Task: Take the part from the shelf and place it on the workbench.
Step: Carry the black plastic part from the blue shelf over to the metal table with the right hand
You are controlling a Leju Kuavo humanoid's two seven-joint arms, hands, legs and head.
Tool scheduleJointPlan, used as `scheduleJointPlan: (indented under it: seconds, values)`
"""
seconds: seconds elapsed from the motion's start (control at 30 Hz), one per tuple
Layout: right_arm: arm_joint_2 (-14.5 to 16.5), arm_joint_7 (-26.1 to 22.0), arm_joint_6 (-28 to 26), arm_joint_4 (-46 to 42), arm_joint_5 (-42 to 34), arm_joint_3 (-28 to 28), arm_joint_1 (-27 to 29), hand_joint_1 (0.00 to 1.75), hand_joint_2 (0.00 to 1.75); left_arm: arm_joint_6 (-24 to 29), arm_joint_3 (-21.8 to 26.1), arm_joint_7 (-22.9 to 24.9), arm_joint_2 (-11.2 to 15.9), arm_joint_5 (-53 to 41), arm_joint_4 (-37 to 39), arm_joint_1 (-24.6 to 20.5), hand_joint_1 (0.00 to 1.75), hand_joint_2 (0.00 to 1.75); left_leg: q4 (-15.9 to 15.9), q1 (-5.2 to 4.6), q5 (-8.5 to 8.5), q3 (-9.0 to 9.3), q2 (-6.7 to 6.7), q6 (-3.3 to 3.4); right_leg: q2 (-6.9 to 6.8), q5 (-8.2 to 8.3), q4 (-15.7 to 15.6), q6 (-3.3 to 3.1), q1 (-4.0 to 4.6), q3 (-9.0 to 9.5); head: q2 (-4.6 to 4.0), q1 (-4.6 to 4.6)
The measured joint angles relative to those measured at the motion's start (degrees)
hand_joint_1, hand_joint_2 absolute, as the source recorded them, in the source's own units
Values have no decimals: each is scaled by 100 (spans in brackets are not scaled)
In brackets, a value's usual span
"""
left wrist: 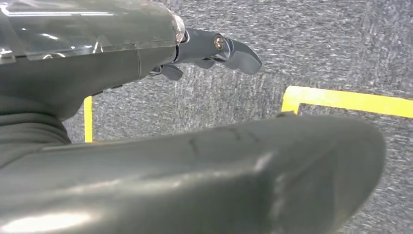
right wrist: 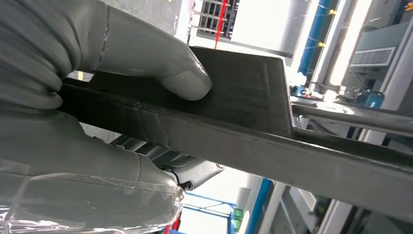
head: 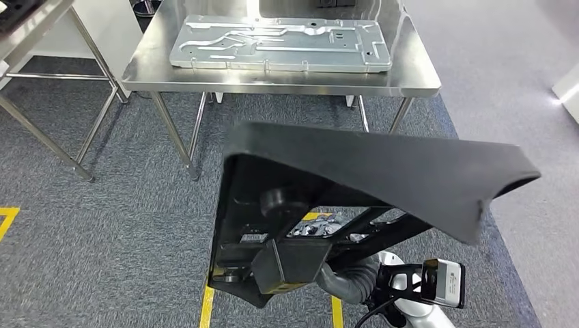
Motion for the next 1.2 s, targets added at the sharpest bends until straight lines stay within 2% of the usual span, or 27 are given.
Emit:
scheduleJointPlan:
  seconds: [0.03,0.07,0.1,0.17,0.2,0.23,0.27,0.3,0.37,0.4,0.47,0.53,0.57,0.6,0.63,0.7,0.73,0.77,0.87,0.9,0.97,1.03,1.07,1.1,1.13,1.2]
  values:
    - [0,0,-1,1,6,-1,17,175,175,-1,0,-1,0,-1,0,3,0,0,0,0,-38,38,0,-3,-4,-59,266,10,-13,-224,0,-1]
    - [0,0,-5,1,12,-1,32,175,175,-2,0,-1,0,-2,0,7,0,0,0,1,-81,88,-1,-10,-11,0,336,10,-23,-355,0,1]
    - [0,0,-10,1,16,-1,40,175,175,-3,0,-1,0,-4,0,10,0,0,0,2,-128,154,-2,-20,-19,184,195,5,-29,-378,0,1]
    - [-2,-1,-18,2,25,-7,44,175,175,-7,0,-1,-2,-8,0,12,0,0,-7,4,-234,296,-2,-54,-47,765,-544,-22,-28,-181,-1,2]
    - [-3,-2,-18,5,28,-11,43,175,175,-8,0,-2,-3,-10,0,7,0,0,-16,2,-276,345,-4,-79,-65,921,-879,-45,-9,-85,-1,0]
    - [-4,-4,-18,8,31,-17,44,175,175,-8,0,-1,-4,-14,0,2,0,0,-35,-2,-311,370,-3,-111,-79,1014,-1101,-82,12,-24,-1,-4]
    - [-5,-6,-17,12,34,-24,45,175,175,-9,0,-1,-5,-19,0,-1,0,0,-42,-8,-322,393,3,-148,-85,1017,-1192,-122,33,-10,-1,-9]
    - [-5,-8,-17,14,37,-30,44,175,175,-9,0,-1,-4,-25,0,-7,0,0,-53,-16,-319,424,8,-191,-82,984,-1225,-167,43,1,0,-15]
    - [-4,-11,-17,9,39,-39,44,175,175,-9,0,1,0,-33,0,-16,0,0,51,-17,-303,433,18,-255,-65,1020,-1292,-245,18,106,0,-21]
    - [-2,-13,-17,7,37,-42,38,175,175,-10,0,1,0,-36,1,-25,0,0,256,-15,-298,338,15,-278,-64,1002,-1319,-281,7,175,0,-32]
    - [-1,-16,-17,8,34,-44,38,175,175,-13,0,2,-3,-35,3,-34,0,0,955,-8,-424,-58,8,-305,-63,943,-1352,-336,11,290,0,-49]
    - [0,-34,-20,21,40,-44,83,175,175,-11,3,3,-4,-19,5,-7,0,0,1561,-8,-767,-513,7,-320,-49,848,-1356,-366,29,393,-1,-59]
    - [0,-52,-22,30,49,-44,120,175,175,-9,5,3,-4,-6,5,12,0,0,1644,-10,-879,-649,7,-314,-37,795,-1356,-371,40,460,-1,-60]
    - [0,-73,-24,38,58,-44,155,175,175,-7,8,3,-4,6,5,28,0,0,1553,-11,-872,-702,7,-300,-26,739,-1356,-372,49,535,-1,-60]
    - [0,-93,-25,44,75,-44,180,175,175,-4,10,3,-4,14,5,37,0,0,1285,-14,-709,-669,6,-277,-18,683,-1356,-369,58,615,-1,-61]
    - [1,-139,-25,55,132,-44,211,175,175,8,21,3,-3,26,4,51,0,0,549,-38,-119,-514,0,-205,-6,561,-1345,-347,79,751,0,-60]
    - [2,-163,-28,63,189,-43,225,175,175,19,32,4,-2,33,5,58,0,0,287,-55,89,-451,-5,-172,3,500,-1338,-322,90,795,0,-60]
    - [4,-180,-34,71,260,-43,241,175,175,33,44,4,-1,40,5,69,0,0,137,-70,221,-413,-12,-138,13,461,-1324,-289,96,834,0,-60]
    - [11,-190,-60,85,467,-44,271,175,175,70,79,2,-8,57,7,76,0,0,57,-57,231,-285,-46,-50,17,461,-1165,-183,95,864,0,-60]
    - [13,-190,-71,89,519,-45,270,175,175,77,89,0,-14,59,7,70,0,0,37,-42,219,-225,-58,-20,10,448,-998,-150,89,791,0,-53]
    - [13,-197,-98,98,609,-47,270,175,175,80,104,-6,-25,59,7,57,0,0,11,-27,173,-130,-75,19,-2,280,-451,-89,60,466,-1,-45]
    - [13,-214,-114,117,645,-49,277,175,175,79,114,-10,-26,59,7,57,0,0,10,-25,96,-63,-90,28,-11,-42,145,-35,18,-4,-1,-43]
    - [13,-221,-109,128,634,-49,281,175,175,77,120,-11,-27,59,7,64,0,0,10,-24,51,-16,-97,24,-17,-146,299,-19,-2,-181,-1,-42]
    - [13,-226,-99,136,609,-49,282,175,175,75,129,-12,-30,60,7,73,0,0,10,-22,-3,49,-107,15,-22,-131,266,-7,-18,-272,-1,-42]
    - [13,-230,-87,139,583,-49,282,175,175,74,136,-12,-35,60,7,78,0,0,10,-20,-61,129,-114,0,-26,32,39,-5,-28,-260,-1,-42]
    - [13,-233,-68,144,554,-51,284,175,175,73,147,-14,-49,60,7,77,0,0,11,-17,-189,295,-126,-43,-29,629,-689,-23,-33,-89,0,-43]
